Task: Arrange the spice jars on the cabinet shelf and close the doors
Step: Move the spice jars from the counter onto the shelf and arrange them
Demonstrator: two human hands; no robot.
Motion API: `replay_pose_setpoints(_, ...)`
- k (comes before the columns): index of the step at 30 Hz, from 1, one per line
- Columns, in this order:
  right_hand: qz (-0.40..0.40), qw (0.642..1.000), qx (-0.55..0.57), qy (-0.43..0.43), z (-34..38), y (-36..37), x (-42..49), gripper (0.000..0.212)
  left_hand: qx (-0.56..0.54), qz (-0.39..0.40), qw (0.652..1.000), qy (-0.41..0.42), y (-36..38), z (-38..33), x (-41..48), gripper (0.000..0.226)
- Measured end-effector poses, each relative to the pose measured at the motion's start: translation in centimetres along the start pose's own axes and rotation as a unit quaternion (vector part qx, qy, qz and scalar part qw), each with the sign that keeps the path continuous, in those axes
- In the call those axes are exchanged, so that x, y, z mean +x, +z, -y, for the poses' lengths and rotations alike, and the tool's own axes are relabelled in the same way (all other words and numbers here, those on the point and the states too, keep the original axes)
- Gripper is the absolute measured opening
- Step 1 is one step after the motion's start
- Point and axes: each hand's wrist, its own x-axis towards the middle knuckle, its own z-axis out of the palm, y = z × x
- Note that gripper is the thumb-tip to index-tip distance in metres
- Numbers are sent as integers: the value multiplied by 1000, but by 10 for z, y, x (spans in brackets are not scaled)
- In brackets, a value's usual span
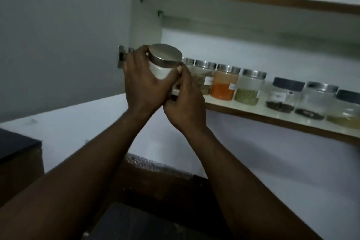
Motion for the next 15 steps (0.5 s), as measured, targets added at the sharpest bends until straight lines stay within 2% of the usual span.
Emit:
replay_pose_setpoints(3,28,998,-54,-18,-4,0,29,76,60,22,996,-69,13,11,37,86)
replay_pose_setpoints(6,44,992,-115,-35,-24,-5,34,66,105,75,982,-136,28,26,50,90)
replay_pose_setpoints(9,80,985,-153,8,-48,-11,43,63,127,90,978,-136,42,34,48,87)
replay_pose_setpoints(11,95,982,-160,28,-59,-11,44,53,115,102,977,-150,50,37,46,88)
replay_pose_setpoints(15,86,981,-170,23,-70,-6,39,44,129,155,965,-167,58,49,43,93)
